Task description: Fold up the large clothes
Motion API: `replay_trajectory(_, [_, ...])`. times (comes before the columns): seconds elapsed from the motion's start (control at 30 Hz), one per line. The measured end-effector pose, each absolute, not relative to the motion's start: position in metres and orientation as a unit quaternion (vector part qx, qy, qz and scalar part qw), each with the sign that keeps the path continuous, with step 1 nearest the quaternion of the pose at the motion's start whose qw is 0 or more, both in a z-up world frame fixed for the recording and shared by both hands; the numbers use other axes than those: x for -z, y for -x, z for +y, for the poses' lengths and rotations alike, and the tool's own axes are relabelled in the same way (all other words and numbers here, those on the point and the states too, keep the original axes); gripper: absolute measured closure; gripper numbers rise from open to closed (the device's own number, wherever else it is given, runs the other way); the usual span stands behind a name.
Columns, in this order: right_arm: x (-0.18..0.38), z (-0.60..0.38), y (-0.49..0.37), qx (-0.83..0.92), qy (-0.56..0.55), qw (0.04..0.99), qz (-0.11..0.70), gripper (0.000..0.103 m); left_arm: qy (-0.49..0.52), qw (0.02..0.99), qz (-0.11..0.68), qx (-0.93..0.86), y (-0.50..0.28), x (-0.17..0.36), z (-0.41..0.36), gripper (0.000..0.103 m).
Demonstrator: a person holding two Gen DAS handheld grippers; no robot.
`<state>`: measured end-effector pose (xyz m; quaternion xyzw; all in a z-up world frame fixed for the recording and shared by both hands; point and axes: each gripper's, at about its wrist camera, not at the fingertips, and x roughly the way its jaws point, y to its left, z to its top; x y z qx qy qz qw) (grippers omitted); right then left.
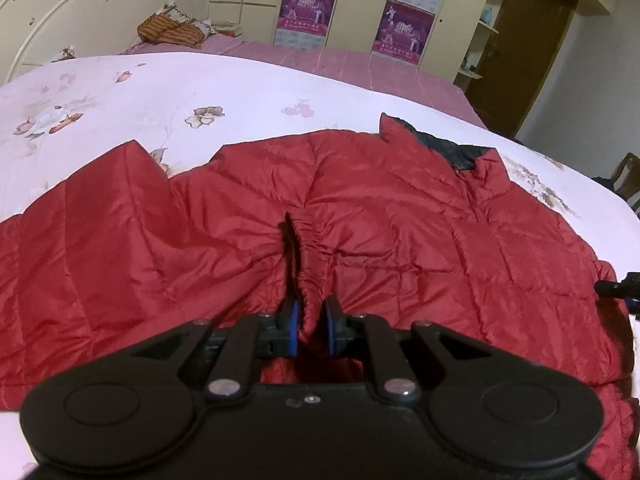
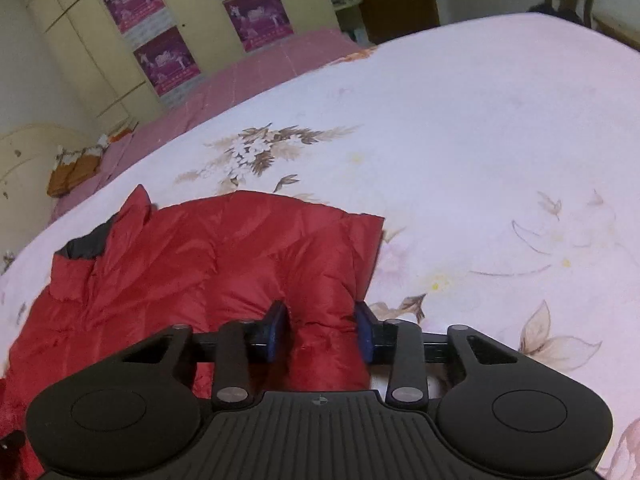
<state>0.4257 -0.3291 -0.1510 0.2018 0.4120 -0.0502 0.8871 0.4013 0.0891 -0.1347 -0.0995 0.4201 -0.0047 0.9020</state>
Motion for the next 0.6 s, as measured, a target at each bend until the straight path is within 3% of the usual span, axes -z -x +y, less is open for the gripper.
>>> replay_trajectory(0.07, [0.145,-0.329,-0.423,0.063,-0.177,0.896,0.402,0.091,0.099,0.902,0.421,0.009,-0.4,0.135,0.086,0.09])
replay_trajectory(0.27, [0.153,-0.326,-0.423,0.078,-0.113,0.899,0.415,0.09,0.08,0.902,0.424,0.009,-0.402,0.142,0.074,0.09])
replay_trajectory(0.3, [0.15,-0.326,-0.421,0.08,-0.11,0.901,0.412,0.089,0.079,0.902,0.424,0.008,-0.402,0.141,0.075,0.09])
replay_trajectory(0.37, [0.139,-0.323,-0.412,0.094,-0.101,0.909,0.393,0.071,0.075,0.903,0.424,0.004,-0.4,0.138,0.077,0.089])
replay_trajectory(0.47, [0.119,-0.31,-0.397,0.093,-0.078,0.925,0.359,0.067,0.072,0.902,0.426,-0.001,-0.399,0.137,0.078,0.082])
replay_trajectory(0.6, [0.115,-0.273,-0.393,0.024,-0.07,0.93,0.36,0.067,0.067,0.9,0.431,-0.006,-0.401,0.138,0.076,0.08])
